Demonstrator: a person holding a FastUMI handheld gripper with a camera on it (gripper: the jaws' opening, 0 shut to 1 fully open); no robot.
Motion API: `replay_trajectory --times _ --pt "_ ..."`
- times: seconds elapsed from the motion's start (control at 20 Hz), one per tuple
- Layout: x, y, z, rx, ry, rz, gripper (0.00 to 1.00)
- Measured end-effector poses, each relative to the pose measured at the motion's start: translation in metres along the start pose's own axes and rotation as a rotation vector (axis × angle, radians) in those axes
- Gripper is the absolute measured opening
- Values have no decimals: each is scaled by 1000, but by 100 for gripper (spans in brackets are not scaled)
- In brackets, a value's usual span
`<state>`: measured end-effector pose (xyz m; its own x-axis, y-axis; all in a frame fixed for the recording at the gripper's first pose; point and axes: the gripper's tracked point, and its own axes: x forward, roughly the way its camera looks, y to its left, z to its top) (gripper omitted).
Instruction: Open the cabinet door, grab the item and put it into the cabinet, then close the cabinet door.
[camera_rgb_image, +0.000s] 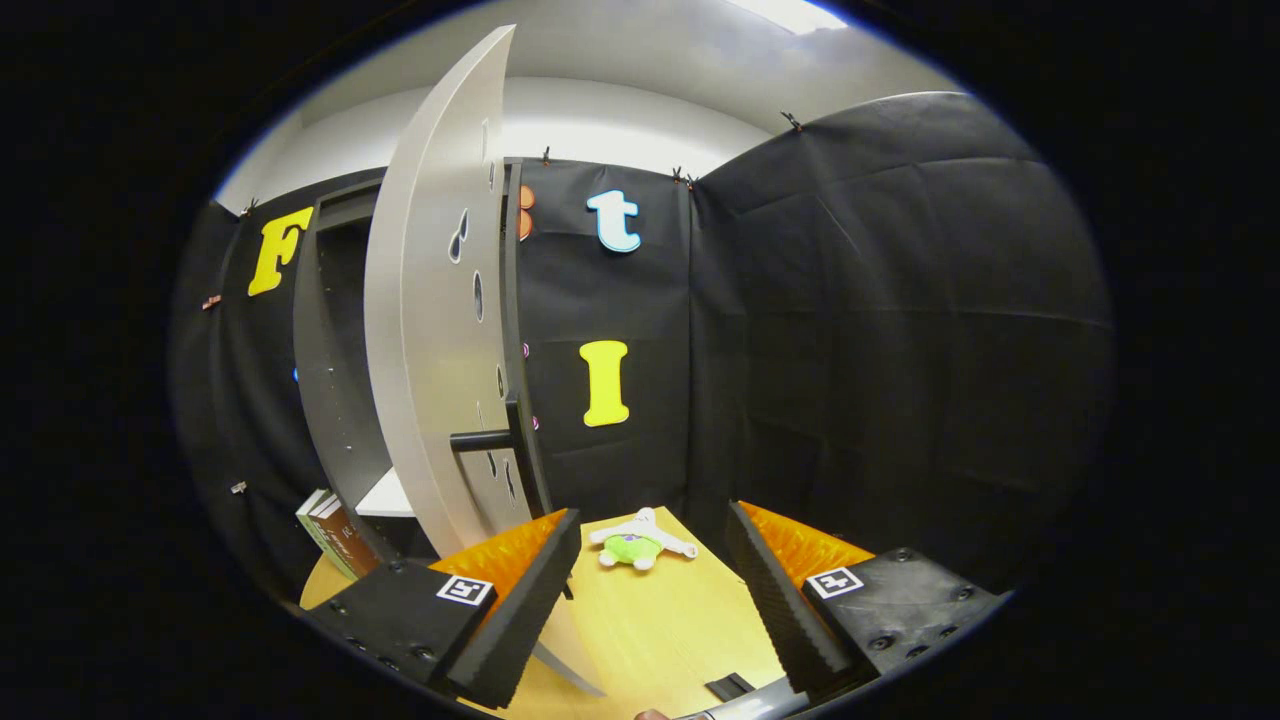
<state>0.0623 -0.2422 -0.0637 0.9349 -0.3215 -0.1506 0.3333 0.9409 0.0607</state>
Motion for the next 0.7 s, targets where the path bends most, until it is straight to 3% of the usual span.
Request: replay_trajectory --times 0.3,0.7 --pt "-18 42 -7 40 -2 45 98" --pt "-33 151 -21 77 18 227 98"
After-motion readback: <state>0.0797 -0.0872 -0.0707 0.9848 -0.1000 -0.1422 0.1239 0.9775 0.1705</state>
